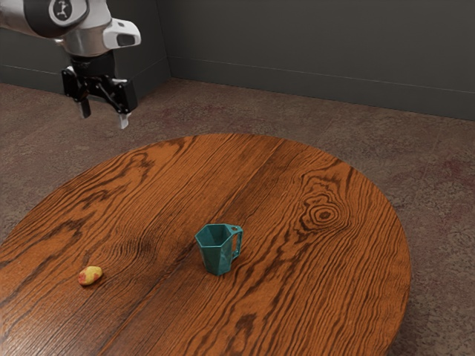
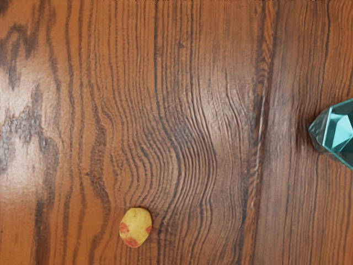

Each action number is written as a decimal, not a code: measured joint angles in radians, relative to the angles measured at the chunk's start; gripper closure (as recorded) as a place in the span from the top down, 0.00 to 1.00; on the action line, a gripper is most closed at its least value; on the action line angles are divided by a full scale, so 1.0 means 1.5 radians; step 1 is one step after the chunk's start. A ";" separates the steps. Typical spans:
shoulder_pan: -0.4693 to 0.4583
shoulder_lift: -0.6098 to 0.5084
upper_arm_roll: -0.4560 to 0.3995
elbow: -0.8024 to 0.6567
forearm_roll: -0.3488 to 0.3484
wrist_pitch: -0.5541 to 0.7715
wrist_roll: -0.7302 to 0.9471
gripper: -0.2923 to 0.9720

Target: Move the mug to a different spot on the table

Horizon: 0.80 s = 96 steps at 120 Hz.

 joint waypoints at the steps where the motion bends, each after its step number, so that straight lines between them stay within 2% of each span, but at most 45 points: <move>1: 0.000 0.000 0.000 0.000 0.000 0.000 -0.001 0.77; 33: -0.005 0.020 -0.011 0.000 -0.002 0.018 -0.015 0.77; 48: 0.018 0.109 -0.052 0.049 -0.003 0.032 -0.021 0.77; 62: -0.043 0.184 -0.076 0.080 -0.004 0.055 -0.024 0.77; 96: -0.081 0.266 -0.107 0.054 -0.004 0.141 -0.014 0.77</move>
